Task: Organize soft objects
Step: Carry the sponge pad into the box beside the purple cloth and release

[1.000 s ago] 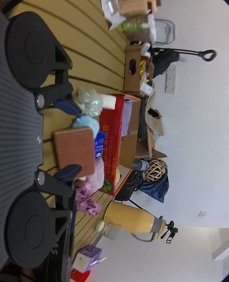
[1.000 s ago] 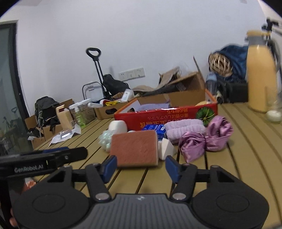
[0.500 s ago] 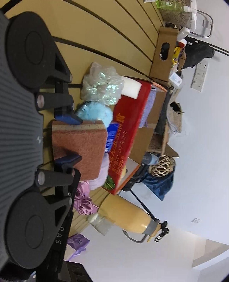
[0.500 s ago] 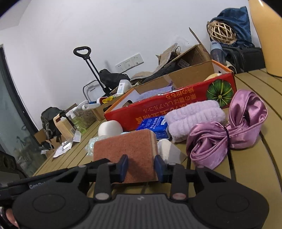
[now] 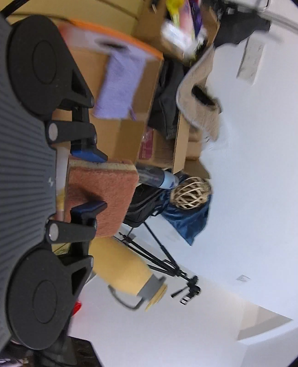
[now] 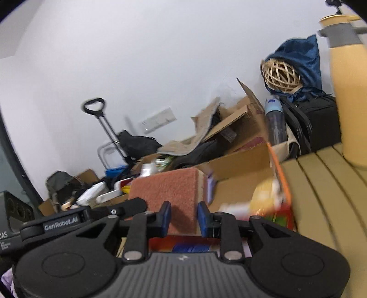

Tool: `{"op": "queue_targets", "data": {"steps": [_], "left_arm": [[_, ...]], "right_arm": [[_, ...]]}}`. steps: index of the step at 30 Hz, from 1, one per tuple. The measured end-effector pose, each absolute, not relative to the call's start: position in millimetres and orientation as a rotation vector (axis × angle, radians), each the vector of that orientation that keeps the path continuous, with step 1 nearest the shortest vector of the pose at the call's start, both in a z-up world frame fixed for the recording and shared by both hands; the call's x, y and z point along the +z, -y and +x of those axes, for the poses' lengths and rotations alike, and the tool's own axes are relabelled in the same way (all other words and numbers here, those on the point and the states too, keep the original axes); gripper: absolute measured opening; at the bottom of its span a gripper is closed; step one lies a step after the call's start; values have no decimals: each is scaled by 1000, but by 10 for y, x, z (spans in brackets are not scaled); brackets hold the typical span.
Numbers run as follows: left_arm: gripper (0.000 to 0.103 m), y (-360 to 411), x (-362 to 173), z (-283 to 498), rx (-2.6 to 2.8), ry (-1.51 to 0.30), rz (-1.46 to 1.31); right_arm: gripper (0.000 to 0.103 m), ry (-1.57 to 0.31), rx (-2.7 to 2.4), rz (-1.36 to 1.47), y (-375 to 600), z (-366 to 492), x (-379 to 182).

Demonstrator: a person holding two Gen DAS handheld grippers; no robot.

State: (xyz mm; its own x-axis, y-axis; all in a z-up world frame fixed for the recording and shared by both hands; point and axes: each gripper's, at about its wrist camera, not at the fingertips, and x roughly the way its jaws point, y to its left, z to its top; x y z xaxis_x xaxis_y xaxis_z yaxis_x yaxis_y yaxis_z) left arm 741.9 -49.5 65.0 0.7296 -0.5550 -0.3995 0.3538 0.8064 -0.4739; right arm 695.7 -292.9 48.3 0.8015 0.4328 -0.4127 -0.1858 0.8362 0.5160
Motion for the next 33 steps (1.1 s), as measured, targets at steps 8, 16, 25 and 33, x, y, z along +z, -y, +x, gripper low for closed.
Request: {"op": "queue_targets", "data": {"steps": [8, 16, 25, 33], "left_arm": [[37, 1061, 72, 9020, -407, -812, -391], [41, 1206, -246, 9384, -381, -886, -383], [47, 998, 402, 8775, -346, -792, -281], [62, 270, 1448, 7351, -267, -590, -71]], "right_arm": [[25, -784, 210, 453, 3161, 8631, 72], [25, -797, 112, 194, 2893, 8925, -210], [43, -719, 112, 166, 2965, 8472, 302], [63, -623, 151, 53, 3098, 7379, 1370]]}}
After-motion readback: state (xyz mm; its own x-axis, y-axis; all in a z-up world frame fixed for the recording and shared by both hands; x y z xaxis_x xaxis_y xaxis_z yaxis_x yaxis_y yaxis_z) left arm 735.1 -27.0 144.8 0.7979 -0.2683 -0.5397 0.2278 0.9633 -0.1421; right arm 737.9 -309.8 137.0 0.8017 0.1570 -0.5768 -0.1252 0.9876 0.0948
